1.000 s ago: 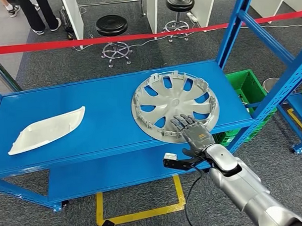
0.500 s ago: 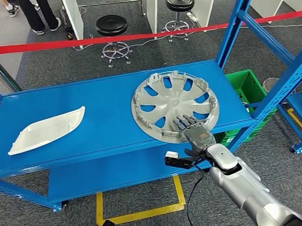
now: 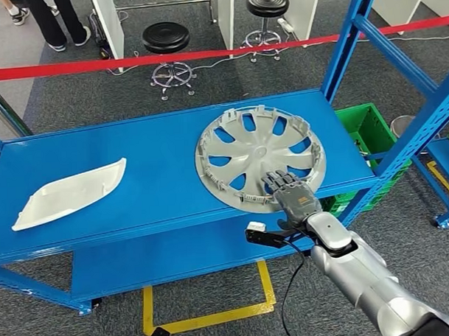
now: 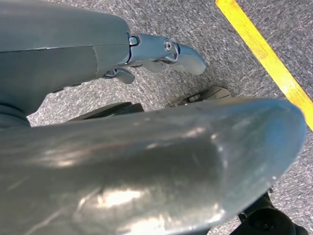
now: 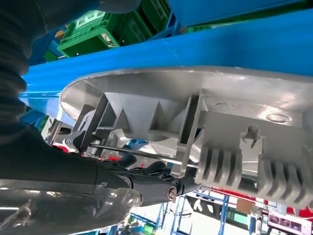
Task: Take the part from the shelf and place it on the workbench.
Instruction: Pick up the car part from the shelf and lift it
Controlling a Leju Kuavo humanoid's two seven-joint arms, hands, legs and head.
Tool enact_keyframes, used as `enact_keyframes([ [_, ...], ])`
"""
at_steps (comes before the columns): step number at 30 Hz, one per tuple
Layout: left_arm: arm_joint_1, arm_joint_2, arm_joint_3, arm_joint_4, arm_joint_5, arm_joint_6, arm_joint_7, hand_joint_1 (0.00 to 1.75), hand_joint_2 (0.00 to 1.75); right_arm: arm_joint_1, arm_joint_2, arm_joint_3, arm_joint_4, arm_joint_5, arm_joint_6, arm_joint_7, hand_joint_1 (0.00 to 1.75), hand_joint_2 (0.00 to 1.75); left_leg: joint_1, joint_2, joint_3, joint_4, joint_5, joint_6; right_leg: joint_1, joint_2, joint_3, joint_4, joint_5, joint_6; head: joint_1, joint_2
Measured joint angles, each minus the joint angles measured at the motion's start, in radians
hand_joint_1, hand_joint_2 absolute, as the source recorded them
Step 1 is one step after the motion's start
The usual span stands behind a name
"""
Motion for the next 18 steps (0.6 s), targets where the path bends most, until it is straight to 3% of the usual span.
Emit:
enact_keyframes([
  [4, 0.0, 0.0, 0.0, 0.0, -0.001, -0.002, 0.0, 0.0, 0.0, -0.004, 0.005, 0.0, 0.016, 0.016, -0.009, 0.016, 1.75, 1.75, 0.0, 0.0, 0.0, 0.0, 0.0, 0.0, 0.0, 0.0, 0.0, 0.0, 0.0, 0.0, 0.0, 0.0],
  [18, 0.0, 0.0, 0.0, 0.0, -0.012, -0.003, 0.008, 0.0, 0.0, -0.02, 0.012, 0.0, 0.045, 0.066, -0.045, 0.037, 1.75, 1.75, 0.0, 0.0, 0.0, 0.0, 0.0, 0.0, 0.0, 0.0, 0.0, 0.0, 0.0, 0.0, 0.0, 0.0],
])
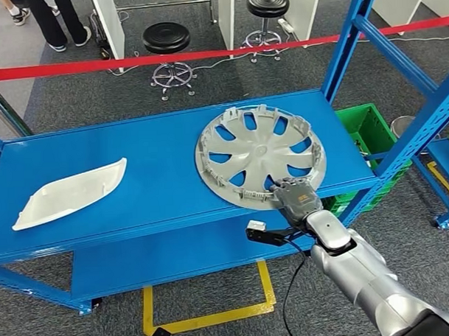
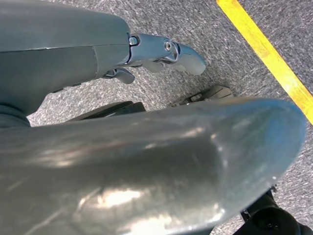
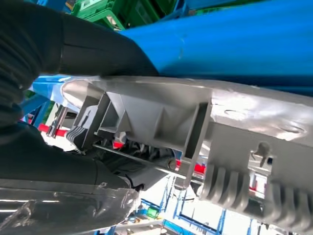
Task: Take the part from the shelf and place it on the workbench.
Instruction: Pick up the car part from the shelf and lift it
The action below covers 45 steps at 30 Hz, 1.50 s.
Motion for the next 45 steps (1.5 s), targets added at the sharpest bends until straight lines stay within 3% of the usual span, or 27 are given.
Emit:
enact_keyframes([
  [15, 0.0, 0.0, 0.0, 0.0, -0.003, -0.006, 0.0, 0.0, 0.0, -0.011, 0.035, -0.005, 0.021, 0.01, -0.032, -0.005, 1.75, 1.75, 0.0, 0.0, 0.0, 0.0, 0.001, -0.001, 0.0, 0.0, 0.0, 0.0, 0.0, 0.0, 0.0, 0.0],
  [19, 0.0, 0.0, 0.0, 0.0, -0.003, -0.006, -0.002, 0.0, 1.75, -0.011, 0.035, -0.015, 0.021, -0.01, -0.04, -0.023, 1.75, 1.75, 0.0, 0.0, 0.0, 0.0, 0.001, -0.001, 0.0, 0.0, 0.0, 0.0, 0.0, 0.0, 0.0, 0.0],
  [24, 0.0, 0.0, -0.005, 0.0, -0.015, 0.011, -0.042, 0.0, 1.75, -0.002, 0.039, -0.052, 0.0, -0.115, -0.048, -0.098, 1.75, 1.75, 0.0, 0.0, 0.0, 0.0, 0.001, -0.001, 0.0, 0.001, 0.0, 0.0, 0.001, -0.001, 0.0, 0.0],
  [30, 0.001, 0.0, -0.018, 0.0, -0.004, 0.083, -0.097, 0.0, 1.75, 0.035, 0.039, -0.108, -0.109, -0.275, 0.019, -0.152, 1.75, 1.75, 0.001, 0.0, 0.0, 0.0, 0.001, -0.002, 0.001, 0.002, -0.001, 0.0, 0.001, -0.001, 0.0, 0.0],
  [33, 0.002, 0.001, -0.017, 0.0, 0.02, 0.064, -0.141, 0.0, 1.75, 0.067, 0.035, -0.143, -0.198, -0.399, 0.079, -0.197, 1.75, 1.75, 0.001, 0.002, 0.0, 0.0, 0.0, -0.003, 0.001, 0.004, -0.002, 0.0, 0.001, -0.002, 0.0, 0.0],
  [40, 0.002, 0.002, -0.015, 0.0, 0.031, 0.054, -0.162, 0.0, 1.75, 0.107, 0.024, -0.17, -0.332, -0.473, 0.143, -0.207, 1.75, 1.75, 0.001, 0.005, 0.001, 0.0, 0.0, -0.004, 0.001, 0.007, -0.002, 0.0, 0.002, -0.003, 0.0, 0.0],
  [45, 0.004, 0.002, -0.005, 0.0, 0.048, 0.073, -0.228, 0.0, 1.75, 0.129, 0.008, -0.201, -0.433, -0.689, 0.236, -0.229, 1.75, 1.75, 0.001, 0.006, 0.001, 0.0, 0.0, -0.004, 0.001, 0.009, -0.003, 0.0, 0.003, -0.004, 0.0, 0.0],
])
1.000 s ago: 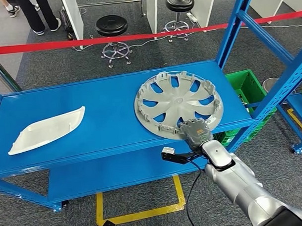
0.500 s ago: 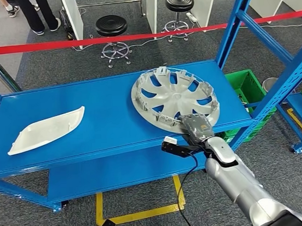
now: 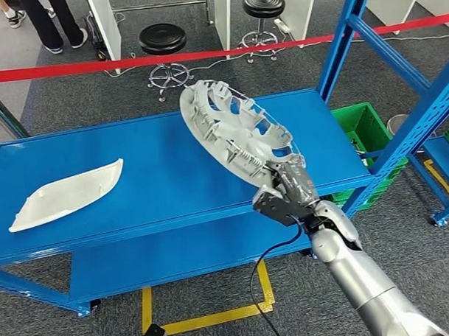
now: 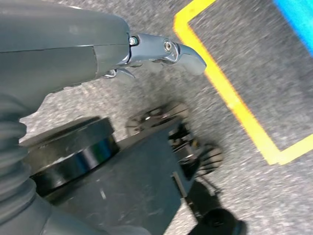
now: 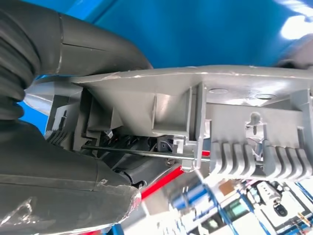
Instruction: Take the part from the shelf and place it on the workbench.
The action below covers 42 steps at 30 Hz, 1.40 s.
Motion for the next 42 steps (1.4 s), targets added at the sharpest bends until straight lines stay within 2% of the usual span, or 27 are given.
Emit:
enact_keyframes([
  [4, 0.0, 0.0, 0.003, 0.0, 0.006, -0.011, -0.062, 0.0, 1.75, 0.02, -0.027, -0.037, -0.124, -0.277, 0.126, 0.019, 1.75, 1.75, 0.0, 0.0, 0.0, 0.0, 0.0, 0.0, 0.0, 0.0, 0.0, 0.0, 0.0, 0.0, 0.0, 0.0],
  [9, -0.001, -0.006, 0.023, 0.0, 0.043, -0.128, -0.064, 0.0, 1.75, 0.045, -0.07, -0.078, -0.224, -0.603, 0.253, 0.059, 1.75, 1.75, 0.0, 0.0, -0.002, 0.0, 0.001, 0.001, 0.0, -0.001, -0.001, 0.0, 0.0, 0.001, 0.0, 0.0],
  [12, -0.001, -0.016, 0.034, 0.0, 0.056, -0.16, -0.067, 0.0, 1.75, 0.077, -0.1, -0.105, -0.265, -0.816, 0.305, 0.088, 1.75, 1.75, 0.0, -0.001, -0.004, 0.0, 0.001, 0.001, 0.0, -0.003, -0.002, 0.0, 0.001, 0.001, 0.0, 0.0],
  [14, -0.001, -0.019, 0.039, 0.0, 0.059, -0.157, -0.068, 0.0, 1.75, 0.102, -0.118, -0.121, -0.296, -0.904, 0.318, 0.102, 1.75, 1.75, 0.0, -0.001, -0.005, 0.0, 0.001, 0.001, 0.0, -0.004, -0.003, 0.0, 0.001, 0.001, 0.0, 0.0],
  [20, -0.002, -0.022, 0.054, 0.0, 0.068, -0.154, -0.07, 0.0, 1.75, 0.154, -0.147, -0.145, -0.364, -0.998, 0.314, 0.1, 1.75, 1.75, 0.0, -0.001, -0.007, 0.0, 0.001, 0.001, 0.0, -0.004, -0.005, 0.0, 0.0, 0.001, 0.0, 0.0],
  [28, -0.002, -0.029, 0.082, 0.0, 0.1, -0.164, -0.088, 0.0, 1.75, 0.299, -0.161, -0.187, -0.537, -1.079, 0.298, 0.065, 1.75, 1.75, 0.0, -0.001, -0.01, 0.0, 0.0, 0.001, 0.0, -0.004, -0.007, 0.0, -0.001, 0.001, 0.0, 0.0],
  [32, -0.002, -0.03, 0.09, 0.0, 0.106, -0.164, -0.083, 0.0, 1.75, 0.347, -0.163, -0.206, -0.591, -1.085, 0.29, 0.059, 1.75, 1.75, -0.004, 0.0, -0.009, -0.004, 0.011, 0.02, -0.008, -0.004, -0.005, -0.007, 0.01, 0.017, -0.001, 0.0],
  [33, -0.002, -0.031, 0.092, 0.0, 0.107, -0.164, -0.081, 0.0, 1.75, 0.355, -0.163, -0.21, -0.601, -1.083, 0.288, 0.056, 1.75, 1.75, -0.002, 0.001, -0.006, -0.013, 0.02, 0.024, -0.007, -0.005, -0.009, -0.001, 0.0, 0.02, 0.0, 0.0],
  [34, -0.003, -0.033, 0.094, 0.0, 0.107, -0.164, -0.079, 0.0, 1.75, 0.362, -0.163, -0.212, -0.61, -1.08, 0.284, 0.054, 1.75, 1.75, 0.001, 0.004, -0.004, -0.023, 0.029, 0.028, -0.007, -0.005, -0.017, 0.022, -0.027, 0.021, 0.001, 0.0],
  [35, -0.003, -0.034, 0.096, 0.0, 0.108, -0.163, -0.078, 0.0, 1.75, 0.367, -0.163, -0.214, -0.617, -1.076, 0.281, 0.051, 1.75, 1.75, 0.004, 0.006, -0.003, -0.03, 0.036, 0.029, -0.006, -0.007, -0.032, 0.069, -0.069, 0.022, 0.003, 0.0],
  [37, -0.003, -0.035, 0.1, 0.0, 0.107, -0.163, -0.077, 0.0, 1.75, 0.377, -0.163, -0.215, -0.629, -1.068, 0.276, 0.046, 1.75, 1.75, 0.004, 0.007, -0.008, -0.032, 0.043, 0.03, -0.007, -0.009, -0.065, 0.209, -0.165, 0.026, 0.006, 0.0],
  [38, -0.003, -0.035, 0.1, 0.0, 0.107, -0.163, -0.077, 0.0, 1.75, 0.382, -0.163, -0.215, -0.633, -1.065, 0.273, 0.045, 1.75, 1.75, 0.004, 0.008, -0.013, -0.032, 0.046, 0.027, -0.008, -0.01, -0.071, 0.264, -0.197, 0.029, 0.006, 0.0],
  [39, -0.003, -0.035, 0.101, 0.0, 0.107, -0.163, -0.077, 0.0, 1.75, 0.386, -0.163, -0.215, -0.636, -1.063, 0.27, 0.045, 1.75, 1.75, 0.005, 0.008, -0.018, -0.031, 0.051, 0.024, -0.01, -0.01, -0.06, 0.286, -0.211, 0.032, 0.006, 0.0],
  [40, -0.003, -0.035, 0.101, 0.0, 0.107, -0.163, -0.077, 0.0, 1.75, 0.389, -0.163, -0.215, -0.639, -1.06, 0.267, 0.045, 1.75, 1.75, 0.008, 0.008, -0.025, -0.028, 0.056, 0.019, -0.013, -0.011, -0.029, 0.267, -0.209, 0.036, 0.006, 0.0],
  [42, -0.004, -0.036, 0.102, 0.0, 0.107, -0.163, -0.077, 0.0, 1.75, 0.39, -0.163, -0.216, -0.645, -1.059, 0.264, 0.045, 1.75, 1.75, 0.015, 0.008, -0.044, -0.016, 0.064, 0.006, -0.02, -0.013, 0.075, 0.138, -0.188, 0.048, 0.006, 0.0],
])
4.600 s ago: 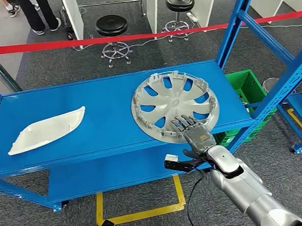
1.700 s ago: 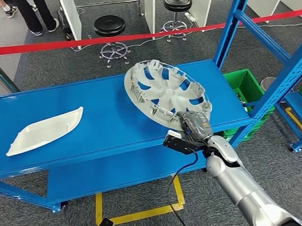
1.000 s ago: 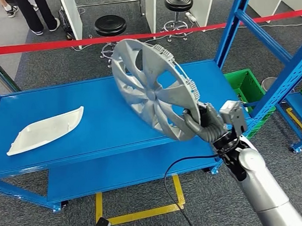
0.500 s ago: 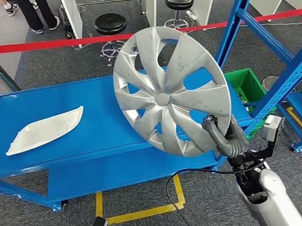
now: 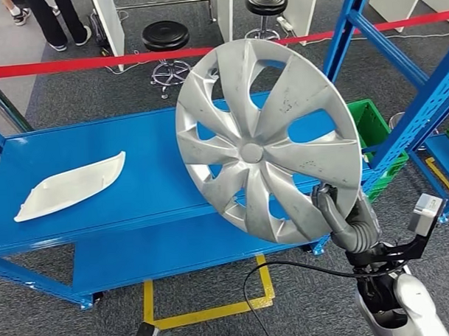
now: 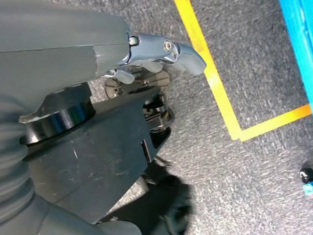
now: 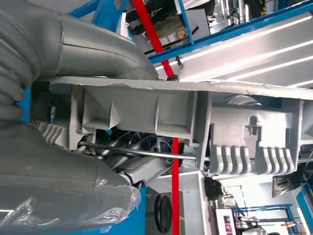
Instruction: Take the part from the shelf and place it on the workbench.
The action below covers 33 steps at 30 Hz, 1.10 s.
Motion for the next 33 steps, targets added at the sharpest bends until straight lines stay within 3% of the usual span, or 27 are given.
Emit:
enact_keyframes([
  [2, -0.001, 0.0, 0.002, 0.0, 0.0, 0.001, 0.0, 0.0, 1.75, 0.001, 0.0, 0.0, -0.008, 0.0, -0.001, -0.001, 1.75, 1.75, 0.003, -0.001, -0.014, 0.014, 0.006, -0.015, -0.001, 0.007, 0.062, -0.086, 0.013, -0.003, -0.001, 0.0],
  [5, 0.0, 0.0, 0.004, 0.0, 0.0, 0.003, 0.0, 0.0, 1.75, 0.002, 0.0, -0.002, -0.014, 0.004, -0.003, -0.003, 1.75, 1.75, 0.004, -0.007, -0.021, 0.022, 0.019, -0.037, 0.003, 0.014, 0.05, -0.078, 0.018, -0.033, -0.003, 0.0],
  [6, 0.001, 0.0, 0.005, 0.0, 0.0, 0.003, 0.0, 0.0, 1.75, 0.003, 0.0, -0.003, -0.015, 0.009, -0.005, -0.005, 1.75, 1.75, 0.005, -0.007, -0.025, 0.026, 0.011, -0.042, 0.003, 0.013, 0.042, -0.075, 0.024, -0.044, -0.004, 0.0],
  [8, 0.001, 0.0, 0.006, 0.0, -0.001, 0.003, 0.0, 0.0, 1.75, 0.005, 0.0, -0.005, -0.019, 0.02, -0.011, -0.011, 1.75, 1.75, 0.006, -0.006, -0.048, 0.082, -0.059, -0.05, 0.002, 0.01, 0.021, -0.074, 0.042, -0.063, -0.005, 0.0],
  [10, 0.0, 0.0, 0.006, 0.0, -0.002, 0.004, 0.0, 0.0, 1.75, 0.006, 0.0, -0.008, -0.022, 0.03, -0.015, -0.016, 1.75, 1.75, 0.004, -0.005, -0.081, 0.203, -0.163, -0.052, 0.004, 0.008, -0.003, -0.074, 0.063, -0.072, -0.006, 0.0],
  [11, -0.001, 0.0, 0.007, 0.0, -0.001, 0.004, 0.0, 0.0, 1.75, 0.007, 0.0, -0.009, -0.023, 0.035, -0.017, -0.018, 1.75, 1.75, 0.003, -0.005, -0.091, 0.26, -0.196, -0.052, 0.006, 0.007, -0.017, -0.074, 0.074, -0.073, -0.006, 0.0],
  [12, -0.001, 0.001, 0.007, 0.0, -0.001, 0.006, 0.0, 0.0, 1.75, 0.008, 0.0, -0.01, -0.023, 0.042, -0.018, -0.02, 1.75, 1.75, 0.003, -0.005, -0.088, 0.296, -0.207, -0.049, 0.008, 0.007, -0.032, -0.074, 0.084, -0.073, -0.006, 0.0],
  [13, -0.002, 0.001, 0.008, 0.0, -0.001, 0.009, 0.001, 0.0, 1.75, 0.009, 0.0, -0.01, -0.023, 0.051, -0.02, -0.022, 1.75, 1.75, 0.001, -0.005, -0.071, 0.304, -0.199, -0.045, 0.011, 0.006, -0.047, -0.074, 0.096, -0.073, -0.006, 0.0],
  [15, -0.004, 0.0, 0.008, 0.0, 0.001, 0.014, 0.005, 0.0, 1.75, 0.009, 0.0, -0.01, -0.023, 0.073, -0.025, -0.03, 1.75, 1.75, -0.004, -0.005, 0.009, 0.233, -0.162, -0.031, 0.015, 0.006, -0.074, -0.074, 0.118, -0.07, -0.006, 0.0],
  [17, -0.008, 0.0, 0.01, 0.0, 0.003, 0.017, 0.009, 0.0, 1.75, 0.007, 0.0, -0.01, -0.024, 0.091, -0.033, -0.038, 1.75, 1.75, -0.013, -0.005, 0.109, 0.106, -0.165, -0.018, 0.018, 0.005, -0.091, -0.075, 0.139, -0.063, -0.005, 0.0],
  [18, -0.01, 0.0, 0.01, 0.0, 0.004, 0.018, 0.011, 0.0, 1.75, 0.006, 0.0, -0.011, -0.025, 0.097, -0.036, -0.041, 1.75, 1.75, -0.017, -0.006, 0.139, 0.059, -0.173, -0.015, 0.018, 0.003, -0.095, -0.079, 0.15, -0.058, -0.005, 0.0],
  [19, -0.011, -0.001, 0.011, 0.0, 0.005, 0.018, 0.012, 0.0, 1.75, 0.005, 0.0, -0.011, -0.025, 0.1, -0.038, -0.043, 1.75, 1.75, -0.022, -0.006, 0.15, 0.03, -0.178, -0.011, 0.016, 0.001, -0.097, -0.086, 0.163, -0.051, -0.006, 0.0],
  [21, -0.007, -0.001, 0.013, 0.0, 0.005, 0.02, 0.015, 0.0, 1.75, 0.005, 0.0, -0.011, -0.025, 0.103, -0.039, -0.046, 1.75, 1.75, -0.024, -0.005, 0.138, 0.016, -0.156, 0.0, 0.011, 0.0, -0.102, -0.101, 0.183, -0.038, -0.008, 0.0],
  [22, -0.005, -0.001, 0.013, 0.0, 0.005, 0.02, 0.016, 0.0, 1.75, 0.007, 0.0, -0.011, -0.025, 0.104, -0.039, -0.046, 1.75, 1.75, -0.024, -0.003, 0.13, 0.012, -0.143, 0.008, 0.01, 0.0, -0.109, -0.096, 0.169, -0.033, -0.008, 0.0],
  [23, -0.003, -0.001, 0.014, 0.0, 0.005, 0.02, 0.017, 0.0, 1.75, 0.008, 0.0, -0.011, -0.025, 0.104, -0.039, -0.046, 1.75, 1.75, -0.022, -0.001, 0.121, 0.009, -0.13, 0.015, 0.01, 0.0, -0.119, -0.068, 0.134, -0.029, -0.006, 0.0],
  [25, -0.002, -0.001, 0.015, 0.0, 0.005, 0.02, 0.017, 0.0, 1.75, 0.008, 0.0, -0.011, -0.025, 0.105, -0.04, -0.046, 1.75, 1.75, -0.021, 0.0, 0.1, 0.008, -0.108, 0.024, 0.01, -0.001, -0.143, 0.049, 0.024, -0.025, -0.003, 0.0],
  [26, -0.002, -0.001, 0.016, 0.0, 0.005, 0.02, 0.017, 0.0, 1.75, 0.007, 0.0, -0.011, -0.025, 0.106, -0.04, -0.047, 1.75, 1.75, -0.022, 0.0, 0.088, 0.009, -0.097, 0.024, 0.01, -0.001, -0.15, 0.116, -0.016, -0.023, -0.003, 0.0],
  [27, -0.002, -0.001, 0.018, 0.0, 0.005, 0.02, 0.018, 0.0, 1.75, 0.007, 0.0, -0.011, -0.025, 0.108, -0.041, -0.048, 1.75, 1.75, -0.023, 0.001, 0.075, 0.009, -0.086, 0.024, 0.011, -0.001, -0.149, 0.164, -0.031, -0.022, -0.003, 0.0],
  [28, -0.002, -0.001, 0.02, 0.0, 0.005, 0.02, 0.018, 0.0, 1.75, 0.007, 0.0, -0.011, -0.025, 0.115, -0.044, -0.05, 1.75, 1.75, -0.024, 0.001, 0.061, 0.01, -0.075, 0.024, 0.011, -0.001, -0.133, 0.184, -0.022, -0.023, -0.003, 0.0],
  [29, -0.002, -0.001, 0.021, 0.0, 0.005, 0.02, 0.019, 0.0, 1.75, 0.007, 0.0, -0.011, -0.025, 0.128, -0.049, -0.055, 1.75, 1.75, -0.025, 0.001, 0.047, 0.011, -0.065, 0.022, 0.012, -0.001, -0.101, 0.17, 0.0, -0.023, -0.003, 0.0],
  [30, -0.002, -0.001, 0.023, 0.0, 0.005, 0.02, 0.021, 0.0, 1.75, 0.006, 0.0, -0.011, -0.025, 0.15, -0.059, -0.065, 1.75, 1.75, -0.025, 0.001, 0.035, 0.013, -0.054, 0.02, 0.012, -0.001, -0.051, 0.123, 0.021, -0.025, -0.003, 0.0],
  [31, -0.003, -0.001, 0.023, 0.0, 0.006, 0.02, 0.022, 0.0, 1.75, 0.002, 0.001, -0.011, -0.025, 0.183, -0.07, -0.079, 1.75, 1.75, -0.026, 0.0, 0.023, 0.015, -0.045, 0.016, 0.012, -0.001, 0.01, 0.053, 0.022, -0.026, -0.003, 0.0],
  [33, -0.004, -0.002, 0.025, 0.0, 0.007, 0.019, 0.023, 0.0, 1.75, -0.01, 0.005, -0.01, -0.027, 0.246, -0.088, -0.109, 1.75, 1.75, -0.029, 0.0, 0.011, 0.021, -0.029, 0.007, 0.015, 0.0, 0.103, -0.075, -0.006, -0.031, -0.004, 0.0],
])
